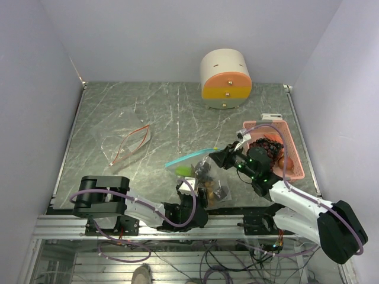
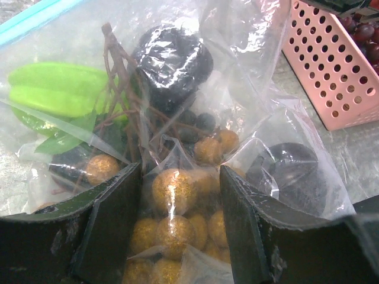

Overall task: Open the zip-top bag and remove the fake food
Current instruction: Pick up the zipper food storage bag at the center of the board.

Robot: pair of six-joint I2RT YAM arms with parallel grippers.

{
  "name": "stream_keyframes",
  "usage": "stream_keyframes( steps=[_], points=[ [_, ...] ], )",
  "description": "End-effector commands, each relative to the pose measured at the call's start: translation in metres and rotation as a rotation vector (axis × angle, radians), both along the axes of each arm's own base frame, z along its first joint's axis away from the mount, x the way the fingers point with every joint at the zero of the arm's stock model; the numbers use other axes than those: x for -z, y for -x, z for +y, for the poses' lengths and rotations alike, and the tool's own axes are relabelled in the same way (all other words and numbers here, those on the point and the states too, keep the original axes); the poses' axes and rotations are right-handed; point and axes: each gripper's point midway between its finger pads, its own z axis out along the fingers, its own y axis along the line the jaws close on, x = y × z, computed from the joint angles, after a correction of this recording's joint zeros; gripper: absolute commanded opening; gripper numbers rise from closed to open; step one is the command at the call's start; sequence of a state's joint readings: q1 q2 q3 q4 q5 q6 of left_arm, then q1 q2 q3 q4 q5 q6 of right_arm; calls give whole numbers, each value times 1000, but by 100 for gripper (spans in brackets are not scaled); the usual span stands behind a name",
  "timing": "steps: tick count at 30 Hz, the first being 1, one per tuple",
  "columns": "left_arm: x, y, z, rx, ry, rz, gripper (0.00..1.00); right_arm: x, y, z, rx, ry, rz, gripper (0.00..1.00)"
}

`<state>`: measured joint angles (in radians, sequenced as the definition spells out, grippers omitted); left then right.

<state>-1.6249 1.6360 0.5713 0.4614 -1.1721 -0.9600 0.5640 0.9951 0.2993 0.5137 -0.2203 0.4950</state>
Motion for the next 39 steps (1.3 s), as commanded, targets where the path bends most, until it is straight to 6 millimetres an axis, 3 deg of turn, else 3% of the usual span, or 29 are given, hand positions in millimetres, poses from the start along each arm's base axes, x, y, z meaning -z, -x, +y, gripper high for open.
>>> stream_keyframes(
  steps=[1, 6, 11, 20, 22, 31, 36, 39],
  points=[
    [19, 8, 7, 30, -85, 15, 66, -15, -3, 4, -5, -34, -29, 20],
    [-1, 7, 15, 33, -96, -4, 68, -17, 1, -4, -3, 24, -74, 0],
    [-45, 9, 20, 66, -126, -43, 70, -29, 9, -8, -34, 59, -142, 0],
    [-161, 15, 20, 282, -53, -181, 73, -53, 39, 5, -230, 63, -282, 0],
    [-176, 10, 21, 333, -52, -208, 72, -60, 48, 10, -291, 50, -316, 0],
    [-212, -18, 20, 558, 17, -303, 69, -87, 84, 23, -522, 26, -450, 0],
    [-211, -43, 7, 539, -28, -318, 70, -108, 72, 24, -493, 60, -487, 0],
    [-220, -59, 7, 519, -24, -332, 71, -136, 62, 25, -468, 83, -543, 0]
  ],
)
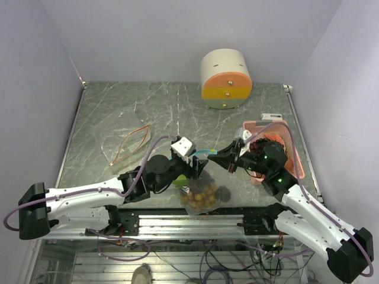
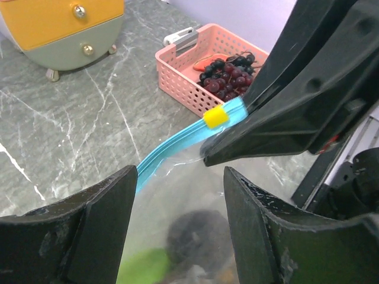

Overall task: Open the zip-top bag and remove the fake food
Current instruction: Pick up the zipper food storage bag at the center of the board.

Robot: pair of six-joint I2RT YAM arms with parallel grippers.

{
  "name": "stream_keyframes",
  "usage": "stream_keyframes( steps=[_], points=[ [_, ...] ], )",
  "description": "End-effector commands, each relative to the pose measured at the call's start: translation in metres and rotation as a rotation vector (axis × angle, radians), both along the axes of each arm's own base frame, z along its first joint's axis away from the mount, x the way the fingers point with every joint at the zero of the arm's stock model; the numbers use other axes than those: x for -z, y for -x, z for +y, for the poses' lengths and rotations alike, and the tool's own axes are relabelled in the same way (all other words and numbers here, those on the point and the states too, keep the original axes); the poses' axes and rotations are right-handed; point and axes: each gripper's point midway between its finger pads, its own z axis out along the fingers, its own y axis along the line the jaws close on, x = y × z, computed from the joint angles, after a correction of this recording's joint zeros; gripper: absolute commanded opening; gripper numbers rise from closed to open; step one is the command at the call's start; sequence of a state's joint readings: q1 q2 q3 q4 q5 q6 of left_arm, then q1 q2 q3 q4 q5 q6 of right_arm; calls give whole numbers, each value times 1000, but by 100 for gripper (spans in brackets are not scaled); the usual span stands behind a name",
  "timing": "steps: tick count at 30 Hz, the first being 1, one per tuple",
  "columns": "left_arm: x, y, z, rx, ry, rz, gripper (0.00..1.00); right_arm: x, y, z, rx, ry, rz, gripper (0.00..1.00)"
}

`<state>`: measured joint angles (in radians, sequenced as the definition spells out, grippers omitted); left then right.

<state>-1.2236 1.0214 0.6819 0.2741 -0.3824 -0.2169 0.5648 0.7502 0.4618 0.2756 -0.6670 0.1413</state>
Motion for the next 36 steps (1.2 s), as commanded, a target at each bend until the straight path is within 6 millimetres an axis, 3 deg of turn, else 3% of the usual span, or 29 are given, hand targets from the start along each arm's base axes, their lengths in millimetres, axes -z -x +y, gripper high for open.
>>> stream_keyframes(
  steps=[1, 5, 9, 18, 25, 36],
  points=[
    [-43, -12, -9, 46, 66, -76, 71, -51, -11, 2, 15, -17, -139, 0],
    [-66, -18, 0, 37, 103, -109, 72, -69, -20, 8, 15, -22, -164, 0],
    [-72, -17, 8, 44, 109, -134, 73, -45, -16, 10, -16, -6, -130, 0],
    [-63, -10, 3, 231, 5, -216, 73, -20, 1, 10, -96, 38, -129, 0],
    [-41, -7, -8, 489, -69, -183, 72, -21, 12, 12, -163, 32, -139, 0],
    [-44, 25, -6, 780, -54, -259, 69, -21, 28, 16, -266, 30, -140, 0]
  ],
)
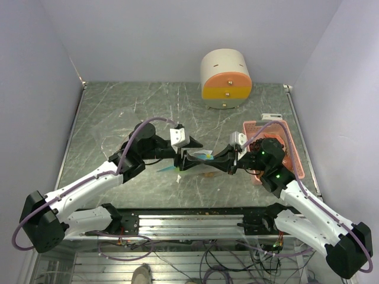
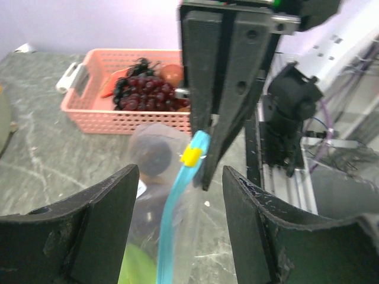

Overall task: Open the zip-top bag and remove the fake food
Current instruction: Pick up the zipper food storage bag at the center of the board.

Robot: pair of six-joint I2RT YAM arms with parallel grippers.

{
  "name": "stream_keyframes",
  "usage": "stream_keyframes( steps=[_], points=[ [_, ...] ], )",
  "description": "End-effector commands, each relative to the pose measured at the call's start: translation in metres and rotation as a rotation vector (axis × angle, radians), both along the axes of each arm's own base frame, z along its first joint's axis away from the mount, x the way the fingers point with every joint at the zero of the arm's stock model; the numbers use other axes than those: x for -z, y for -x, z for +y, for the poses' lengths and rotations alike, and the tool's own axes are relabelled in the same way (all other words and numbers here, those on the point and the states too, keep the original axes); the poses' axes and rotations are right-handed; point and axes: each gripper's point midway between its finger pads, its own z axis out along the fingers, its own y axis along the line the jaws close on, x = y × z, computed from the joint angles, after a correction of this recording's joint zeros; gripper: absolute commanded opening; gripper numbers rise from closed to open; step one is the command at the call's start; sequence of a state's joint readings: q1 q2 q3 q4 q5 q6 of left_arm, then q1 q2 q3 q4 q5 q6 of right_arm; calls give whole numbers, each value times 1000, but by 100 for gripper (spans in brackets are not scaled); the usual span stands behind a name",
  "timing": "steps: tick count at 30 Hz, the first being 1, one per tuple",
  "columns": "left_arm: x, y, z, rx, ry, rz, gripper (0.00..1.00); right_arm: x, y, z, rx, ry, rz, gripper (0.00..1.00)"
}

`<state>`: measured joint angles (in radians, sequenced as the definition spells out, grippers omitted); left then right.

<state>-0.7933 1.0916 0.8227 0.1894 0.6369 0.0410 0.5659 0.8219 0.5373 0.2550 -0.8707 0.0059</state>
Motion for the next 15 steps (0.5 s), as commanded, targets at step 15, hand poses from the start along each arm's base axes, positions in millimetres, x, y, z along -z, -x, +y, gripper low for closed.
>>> stream_keyframes(
  steps=[15],
  points=[
    [-17, 27, -18, 291, 16, -68, 52, -15, 11, 3, -75, 1, -32, 0]
  ],
)
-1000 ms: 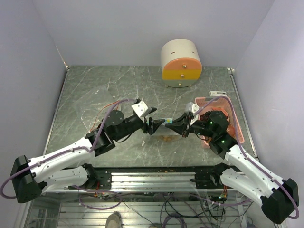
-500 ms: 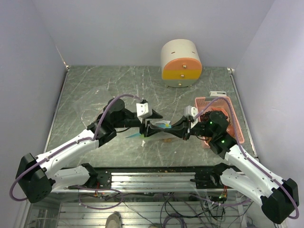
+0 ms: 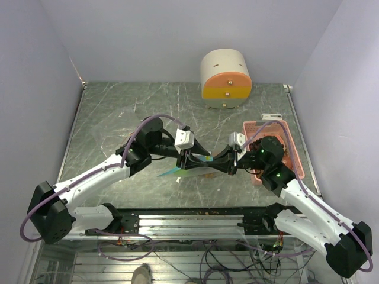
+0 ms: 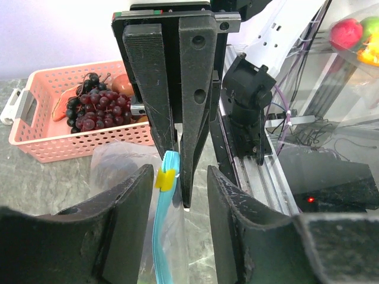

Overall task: Open the zip-top bag and remove the fake food
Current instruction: Pick up the zipper food storage bag at the center of the board.

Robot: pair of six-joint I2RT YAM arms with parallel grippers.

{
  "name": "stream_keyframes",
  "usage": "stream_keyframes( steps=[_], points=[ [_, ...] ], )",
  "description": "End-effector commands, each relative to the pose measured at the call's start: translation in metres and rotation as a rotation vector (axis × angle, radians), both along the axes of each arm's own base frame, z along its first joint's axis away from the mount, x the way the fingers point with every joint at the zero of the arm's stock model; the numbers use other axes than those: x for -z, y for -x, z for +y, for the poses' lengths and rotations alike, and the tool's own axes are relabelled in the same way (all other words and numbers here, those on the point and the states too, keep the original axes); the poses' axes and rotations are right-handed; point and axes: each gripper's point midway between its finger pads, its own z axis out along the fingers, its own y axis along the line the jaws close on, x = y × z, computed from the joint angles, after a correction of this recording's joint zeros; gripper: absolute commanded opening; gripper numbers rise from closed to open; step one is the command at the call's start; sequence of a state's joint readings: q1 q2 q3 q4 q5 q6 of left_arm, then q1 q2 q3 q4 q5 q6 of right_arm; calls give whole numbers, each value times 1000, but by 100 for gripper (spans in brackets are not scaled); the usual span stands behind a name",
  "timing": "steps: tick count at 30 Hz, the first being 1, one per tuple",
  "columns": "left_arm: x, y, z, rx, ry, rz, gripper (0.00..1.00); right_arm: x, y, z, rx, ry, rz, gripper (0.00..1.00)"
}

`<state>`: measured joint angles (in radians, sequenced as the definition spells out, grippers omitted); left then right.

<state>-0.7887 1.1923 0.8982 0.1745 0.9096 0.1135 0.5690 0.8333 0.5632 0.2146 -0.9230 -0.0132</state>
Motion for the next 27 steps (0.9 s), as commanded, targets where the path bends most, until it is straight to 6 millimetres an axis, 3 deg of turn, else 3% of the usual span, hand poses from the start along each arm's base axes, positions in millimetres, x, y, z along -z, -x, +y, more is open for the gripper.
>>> stream_keyframes(
  steps=[1, 9, 13, 19, 23, 27],
  points=[
    [-17, -1, -2, 20, 33, -34, 51, -14, 3, 1, -19, -17, -37, 0],
    [-12, 4, -2, 35, 25, 12, 20, -17, 3, -1, 2, -33, -42, 0],
    [-12, 5, -1, 41, 16, 20, 11, -22, 1, -2, 20, -43, -50, 0],
    [-13, 7, 2, 24, 34, 25, 34, -25, -4, -2, 45, -44, -55, 0],
    [-10, 8, 1, 34, 31, 40, 32, -25, -4, -1, 41, -46, -52, 0],
    [-4, 5, -3, 41, 13, 58, 21, -26, -4, -1, 42, -44, -54, 0]
  ],
)
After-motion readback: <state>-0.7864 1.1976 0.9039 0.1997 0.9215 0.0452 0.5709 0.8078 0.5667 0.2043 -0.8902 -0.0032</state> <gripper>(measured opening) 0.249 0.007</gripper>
